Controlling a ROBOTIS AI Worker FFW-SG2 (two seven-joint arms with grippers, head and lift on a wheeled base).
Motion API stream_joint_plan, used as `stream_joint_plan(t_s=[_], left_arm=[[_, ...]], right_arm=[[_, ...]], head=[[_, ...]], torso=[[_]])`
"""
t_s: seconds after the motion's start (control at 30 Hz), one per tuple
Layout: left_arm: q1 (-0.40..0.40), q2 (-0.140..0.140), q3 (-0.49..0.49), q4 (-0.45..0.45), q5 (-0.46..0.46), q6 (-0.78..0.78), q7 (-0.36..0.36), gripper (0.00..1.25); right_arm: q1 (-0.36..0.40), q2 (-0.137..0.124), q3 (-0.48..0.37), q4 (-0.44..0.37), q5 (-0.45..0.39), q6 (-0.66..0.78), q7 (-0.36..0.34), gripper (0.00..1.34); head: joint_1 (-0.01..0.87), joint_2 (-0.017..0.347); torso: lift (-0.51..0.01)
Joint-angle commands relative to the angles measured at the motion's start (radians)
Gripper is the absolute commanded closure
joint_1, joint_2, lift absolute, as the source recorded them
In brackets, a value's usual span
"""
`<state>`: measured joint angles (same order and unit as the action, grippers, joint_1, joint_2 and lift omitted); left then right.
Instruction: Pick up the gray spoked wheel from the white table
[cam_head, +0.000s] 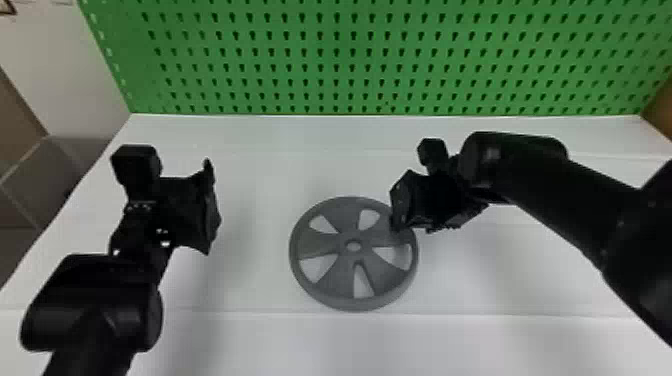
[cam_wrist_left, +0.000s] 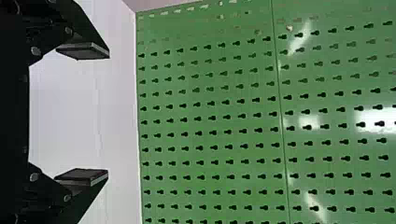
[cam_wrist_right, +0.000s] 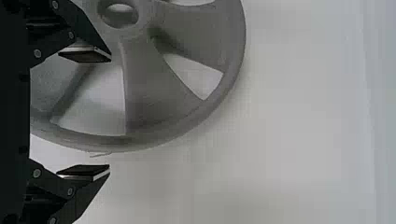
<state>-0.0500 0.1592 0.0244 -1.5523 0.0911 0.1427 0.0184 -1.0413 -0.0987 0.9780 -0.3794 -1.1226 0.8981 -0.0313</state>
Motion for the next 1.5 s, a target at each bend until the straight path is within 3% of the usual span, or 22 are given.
stream_joint_plan(t_s=[0.0, 0.27, 0.53, 0.83, 0.9, 0.97, 1.0, 1.03, 1.07, 1.33, 1.47], left_arm=[[-0.002, 0.005, 0.002, -0.002, 0.012, 0.026, 0.0, 0.36], [0.001, 0.005, 0.014, -0.002, 0.042, 0.041, 0.0, 0.36], [0.001, 0.005, 0.029, -0.002, 0.073, 0.08, 0.0, 0.36], [-0.001, 0.005, 0.042, -0.002, 0.087, 0.084, 0.0, 0.36], [-0.001, 0.005, 0.052, -0.002, 0.088, 0.084, 0.0, 0.35], [-0.001, 0.003, 0.055, -0.002, 0.087, 0.084, 0.0, 0.32], [-0.002, 0.005, 0.058, -0.002, 0.087, 0.084, 0.0, 0.27], [-0.002, 0.005, 0.066, 0.0, 0.091, 0.086, 0.003, 0.11], [-0.002, 0.003, 0.069, 0.003, 0.099, 0.084, 0.012, 0.0], [-0.014, 0.003, 0.08, 0.077, 0.199, 0.034, 0.055, 0.0], [-0.011, 0.003, 0.089, 0.093, 0.219, 0.015, 0.055, 0.0]], right_arm=[[0.004, -0.007, -0.038, -0.007, 0.044, -0.01, 0.013, 0.42], [0.023, -0.024, -0.148, -0.041, 0.139, -0.011, 0.033, 0.42], [0.086, -0.059, -0.328, -0.159, 0.285, -0.011, 0.033, 0.42], [0.132, -0.062, -0.441, -0.228, 0.389, -0.01, 0.033, 0.42], [0.138, -0.064, -0.455, -0.237, 0.406, -0.018, 0.033, 0.39], [0.156, -0.067, -0.483, -0.277, 0.458, -0.022, 0.031, 0.23], [0.162, -0.067, -0.49, -0.292, 0.478, -0.025, 0.031, 0.1], [0.167, -0.067, -0.498, -0.3, 0.495, -0.028, 0.031, 0.0], [0.17, -0.067, -0.504, -0.303, 0.5, -0.034, 0.031, 0.0], [0.228, -0.067, -0.602, -0.357, 0.566, -0.119, 0.034, 0.0], [0.239, -0.068, -0.602, -0.383, 0.63, -0.136, 0.047, 0.0]], head=[[0.784, 0.057], [0.784, 0.057], [0.784, 0.057], [0.784, 0.057], [0.784, 0.057], [0.784, 0.057], [0.784, 0.057], [0.784, 0.057], [0.784, 0.057], [0.784, 0.057], [0.784, 0.057]], torso=[[0.0], [0.0], [0.0], [0.0], [0.0], [0.0], [0.0], [0.0], [0.0], [0.0], [0.0]])
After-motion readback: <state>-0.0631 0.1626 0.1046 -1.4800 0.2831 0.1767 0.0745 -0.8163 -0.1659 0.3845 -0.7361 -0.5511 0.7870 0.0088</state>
